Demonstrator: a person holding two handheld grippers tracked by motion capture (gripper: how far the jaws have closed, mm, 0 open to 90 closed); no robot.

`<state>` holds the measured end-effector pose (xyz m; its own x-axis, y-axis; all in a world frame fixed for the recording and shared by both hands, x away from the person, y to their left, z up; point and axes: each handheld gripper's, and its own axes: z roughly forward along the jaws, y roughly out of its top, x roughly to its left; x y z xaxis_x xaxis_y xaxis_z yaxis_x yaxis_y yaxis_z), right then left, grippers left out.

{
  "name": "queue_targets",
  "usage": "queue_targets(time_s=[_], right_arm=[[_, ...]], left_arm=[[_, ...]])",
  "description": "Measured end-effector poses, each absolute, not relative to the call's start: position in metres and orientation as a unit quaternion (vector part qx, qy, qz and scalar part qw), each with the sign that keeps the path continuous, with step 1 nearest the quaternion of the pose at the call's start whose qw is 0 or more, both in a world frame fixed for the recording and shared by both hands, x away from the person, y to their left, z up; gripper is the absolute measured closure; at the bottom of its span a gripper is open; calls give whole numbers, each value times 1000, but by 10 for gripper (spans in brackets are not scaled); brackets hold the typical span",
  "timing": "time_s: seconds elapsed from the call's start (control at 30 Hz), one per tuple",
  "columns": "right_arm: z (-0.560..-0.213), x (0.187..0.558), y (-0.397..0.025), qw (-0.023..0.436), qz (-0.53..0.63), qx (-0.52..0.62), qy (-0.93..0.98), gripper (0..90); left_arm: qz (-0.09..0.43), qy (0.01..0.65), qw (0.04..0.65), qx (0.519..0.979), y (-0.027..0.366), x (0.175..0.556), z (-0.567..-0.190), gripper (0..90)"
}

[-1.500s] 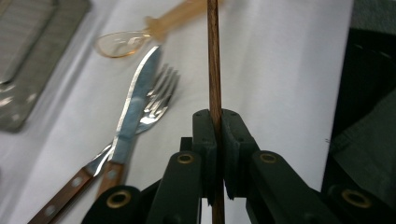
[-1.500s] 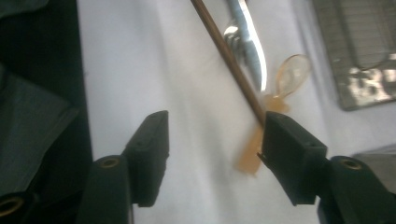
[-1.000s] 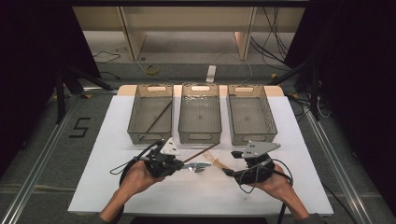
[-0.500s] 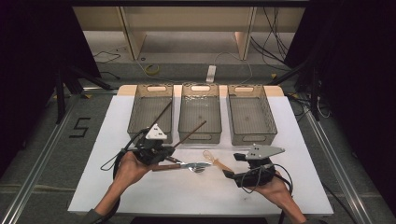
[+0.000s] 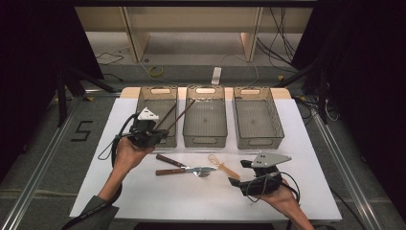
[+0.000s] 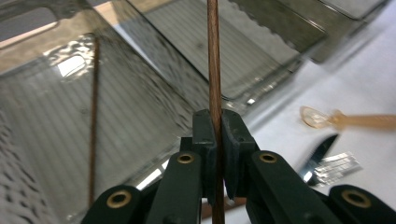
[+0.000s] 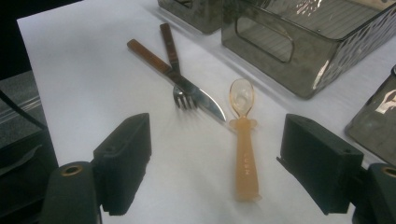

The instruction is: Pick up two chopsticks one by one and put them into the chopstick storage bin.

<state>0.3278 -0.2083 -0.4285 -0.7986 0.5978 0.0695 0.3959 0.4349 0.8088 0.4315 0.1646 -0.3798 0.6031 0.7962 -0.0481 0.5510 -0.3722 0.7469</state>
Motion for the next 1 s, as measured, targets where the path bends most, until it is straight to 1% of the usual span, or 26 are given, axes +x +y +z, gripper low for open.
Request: queue_targets(time_s=[0.13,0.47,0.73,1.0], right_arm=[[-430,327,-208,113,442,295,839,244],[-430,323,-210,112,445,293,839,241],[-429,321,-212,111,445,292,839,237],[-430,320,-211,109,442,289,842,236]], left_arm=[[181,427,371,805,169,445,-380,848],[187,458,370,786,179,480,-379,848],[190,473,367,778,186,496,-379,848],[191,492,360,769,195,513,-387,847]])
